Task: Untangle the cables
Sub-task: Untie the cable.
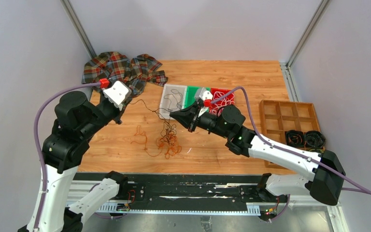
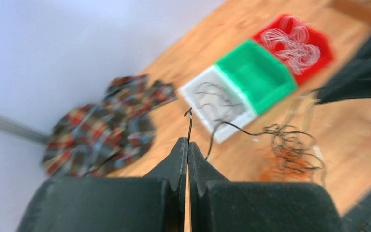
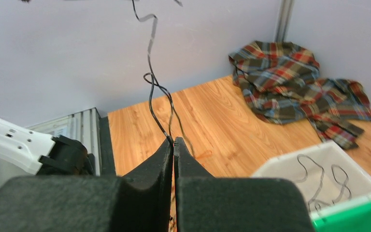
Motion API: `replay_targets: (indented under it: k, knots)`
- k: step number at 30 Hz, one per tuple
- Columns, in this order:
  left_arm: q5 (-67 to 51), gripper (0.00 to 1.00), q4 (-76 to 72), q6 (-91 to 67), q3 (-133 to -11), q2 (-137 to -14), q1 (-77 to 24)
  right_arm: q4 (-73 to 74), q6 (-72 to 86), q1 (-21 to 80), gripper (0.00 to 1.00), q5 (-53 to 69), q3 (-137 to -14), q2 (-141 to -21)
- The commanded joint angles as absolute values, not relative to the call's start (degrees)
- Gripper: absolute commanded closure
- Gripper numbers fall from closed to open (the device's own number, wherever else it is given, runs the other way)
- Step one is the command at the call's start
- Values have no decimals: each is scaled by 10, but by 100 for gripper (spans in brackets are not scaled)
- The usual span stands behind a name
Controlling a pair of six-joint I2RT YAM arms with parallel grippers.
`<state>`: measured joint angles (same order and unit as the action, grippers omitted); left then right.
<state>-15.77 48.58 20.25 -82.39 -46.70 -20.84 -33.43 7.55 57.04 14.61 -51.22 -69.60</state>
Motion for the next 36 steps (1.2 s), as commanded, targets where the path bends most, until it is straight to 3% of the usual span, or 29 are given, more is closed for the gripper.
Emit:
replay_targets:
  k: [1, 9, 23, 30, 36]
  knots:
    - [47, 99, 394, 261, -786, -440, -212, -377, 110, 540, 99, 125, -470, -659]
    - [168, 100, 342, 316, -768, -424, -211, -376, 129, 498, 99, 107, -408, -608]
    - [256, 99, 254, 423, -739, -375, -212, -339, 177, 371, 100, 96, -364, -519]
    - [133, 99, 300, 387, -798, -389, -211, -359, 190, 382, 99, 184, -374, -560]
    - [-4, 99, 334, 303, -895, -440, -212, -371, 49, 546, 61, 163, -441, -660]
